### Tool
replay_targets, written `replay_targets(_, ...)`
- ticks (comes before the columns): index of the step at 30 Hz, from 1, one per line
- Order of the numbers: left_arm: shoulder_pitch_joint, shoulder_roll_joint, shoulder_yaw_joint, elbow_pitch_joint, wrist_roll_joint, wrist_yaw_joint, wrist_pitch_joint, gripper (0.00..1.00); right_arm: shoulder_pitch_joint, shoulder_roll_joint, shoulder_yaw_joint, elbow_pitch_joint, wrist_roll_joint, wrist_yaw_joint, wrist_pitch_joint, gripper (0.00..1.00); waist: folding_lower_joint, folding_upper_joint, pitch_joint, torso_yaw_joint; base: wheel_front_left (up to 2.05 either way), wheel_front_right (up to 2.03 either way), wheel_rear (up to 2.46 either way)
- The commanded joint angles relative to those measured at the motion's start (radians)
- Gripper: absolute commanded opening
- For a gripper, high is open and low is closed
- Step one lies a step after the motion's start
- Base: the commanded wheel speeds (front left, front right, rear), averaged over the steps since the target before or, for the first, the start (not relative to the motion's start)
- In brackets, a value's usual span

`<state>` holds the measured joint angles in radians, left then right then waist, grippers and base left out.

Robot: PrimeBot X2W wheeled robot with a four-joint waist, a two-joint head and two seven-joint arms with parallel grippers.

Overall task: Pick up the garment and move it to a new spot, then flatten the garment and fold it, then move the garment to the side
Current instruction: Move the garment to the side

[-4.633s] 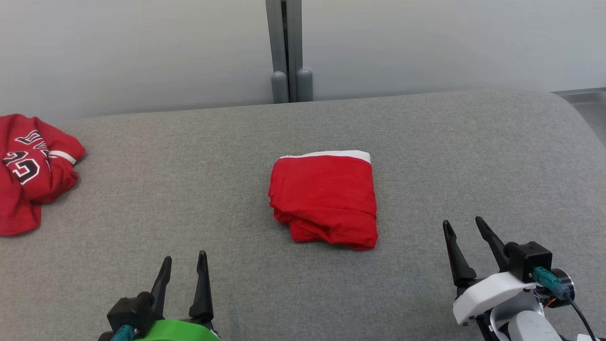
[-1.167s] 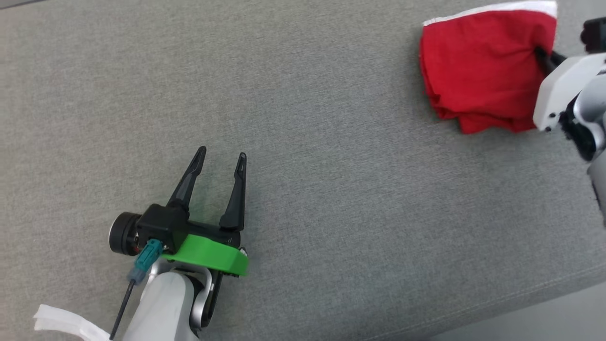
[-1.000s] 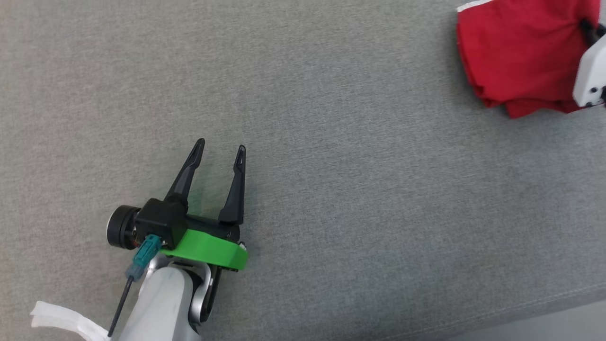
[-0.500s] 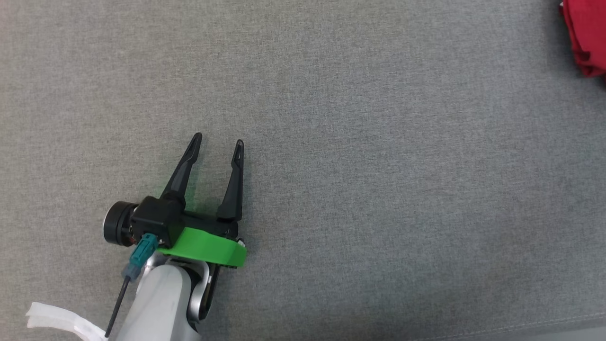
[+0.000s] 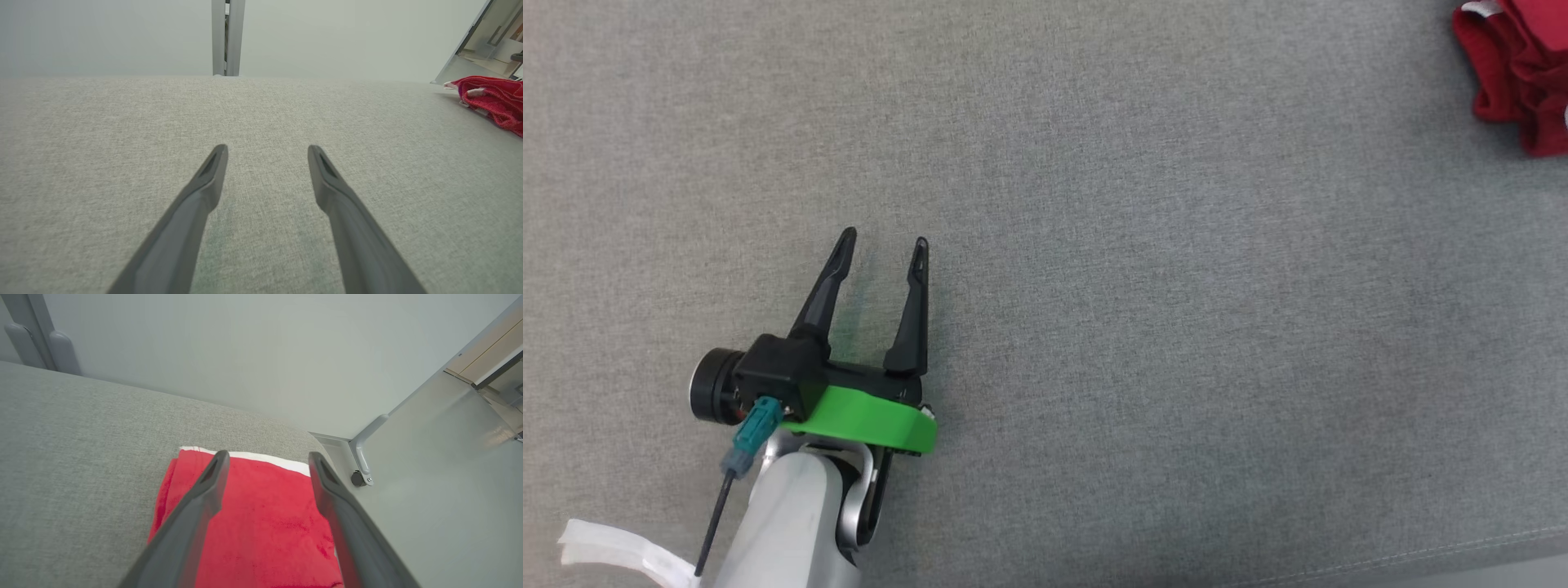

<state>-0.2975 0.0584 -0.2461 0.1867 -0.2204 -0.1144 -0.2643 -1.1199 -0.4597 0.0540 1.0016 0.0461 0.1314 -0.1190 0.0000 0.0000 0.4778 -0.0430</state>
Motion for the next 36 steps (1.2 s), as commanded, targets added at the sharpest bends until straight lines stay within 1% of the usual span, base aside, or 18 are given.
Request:
replay_targets(1,-0.004,0.003,0.016,0.005,-0.006,-0.004,0.000,1.00,0.011,0.018,0.010,-0.009,-0.008,-0.001,-0.028,1.00,0.0000,0.0000,-0.054,-0.006,0.00,0.00,0.00)
replay_targets(7,0.032,0.012,0.082,0.034,-0.025,0.000,0.000,1.00,0.064,0.107,0.021,-0.034,-0.011,-0.001,-0.114,1.00,0.0000,0.0000,-0.165,-0.010,0.00,0.00,0.00)
replay_targets(12,0.074,0.013,0.138,0.058,-0.034,0.008,0.000,1.00,0.148,0.189,0.021,-0.075,-0.020,-0.001,-0.140,1.00,0.0000,0.0000,-0.258,-0.010,0.00,0.00,0.00)
replay_targets(16,0.120,0.010,0.177,0.071,-0.041,0.008,0.000,1.00,0.245,0.255,0.001,-0.128,-0.017,-0.001,-0.146,1.00,0.0000,0.0000,-0.325,-0.007,0.00,0.00,0.00)
replay_targets(20,0.173,0.007,0.202,0.086,-0.038,0.003,0.000,1.00,0.375,0.316,-0.040,-0.218,-0.015,-0.001,-0.147,1.00,0.0000,0.0000,-0.380,0.001,0.00,0.00,0.00)
replay_targets(25,0.244,0.001,0.227,0.093,-0.055,0.005,0.000,1.00,0.567,0.378,-0.094,-0.363,-0.066,-0.001,-0.147,1.00,0.0000,0.0000,-0.438,0.016,0.00,0.00,0.00)
replay_targets(31,0.321,-0.006,0.224,0.083,-0.069,0.007,0.000,1.00,0.784,0.406,-0.114,-0.515,-0.079,-0.001,-0.147,1.00,0.0000,0.0000,-0.483,0.037,0.00,0.00,0.00)
replay_targets(36,0.362,-0.007,0.191,0.076,-0.079,0.006,0.000,1.00,0.928,0.406,-0.097,-0.604,-0.006,-0.001,-0.146,1.00,0.0000,0.0000,-0.498,0.049,0.00,0.00,0.00)
